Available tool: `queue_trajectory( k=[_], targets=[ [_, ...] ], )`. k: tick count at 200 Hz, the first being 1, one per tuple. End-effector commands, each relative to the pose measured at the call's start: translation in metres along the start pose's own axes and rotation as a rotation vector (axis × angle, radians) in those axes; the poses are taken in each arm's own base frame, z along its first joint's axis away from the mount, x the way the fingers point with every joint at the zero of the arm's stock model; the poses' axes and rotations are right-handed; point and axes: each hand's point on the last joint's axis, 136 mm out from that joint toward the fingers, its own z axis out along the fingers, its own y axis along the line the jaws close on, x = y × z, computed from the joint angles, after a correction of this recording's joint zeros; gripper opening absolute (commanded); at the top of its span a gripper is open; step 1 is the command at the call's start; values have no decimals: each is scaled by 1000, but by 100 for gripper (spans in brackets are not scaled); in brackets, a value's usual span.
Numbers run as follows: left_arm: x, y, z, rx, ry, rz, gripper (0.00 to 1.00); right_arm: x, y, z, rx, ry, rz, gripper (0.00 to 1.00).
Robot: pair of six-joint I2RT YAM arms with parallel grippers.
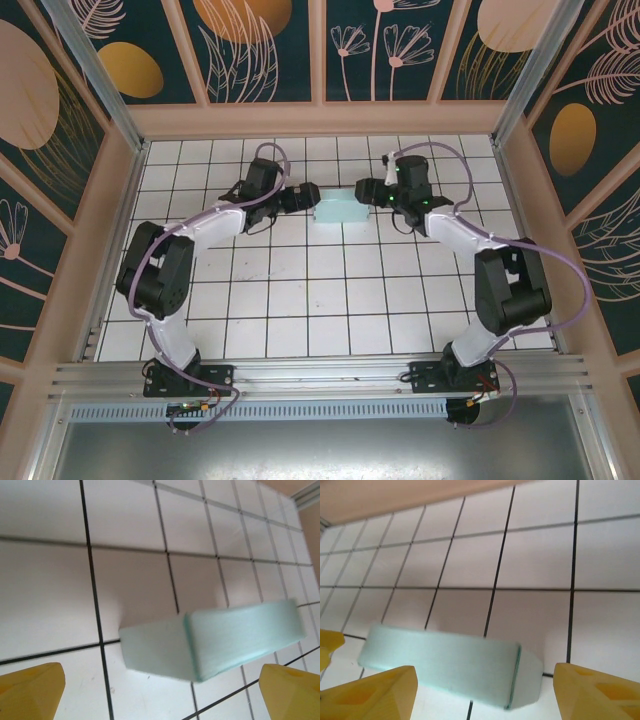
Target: Fold the paper box
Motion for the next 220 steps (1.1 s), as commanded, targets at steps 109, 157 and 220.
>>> queue_trajectory(
  k=[109, 157, 220],
  targets=[
    [-16, 23, -69, -88, -163, 34, 99, 40, 79, 21, -534, 258, -920, 91],
    [-11, 30, -60, -101, -122, 43, 99, 65, 76, 45, -595, 460, -977, 88],
    [-10, 31, -56, -96, -109, 56, 99, 80, 69, 53, -569, 547, -1037, 60]
  ],
)
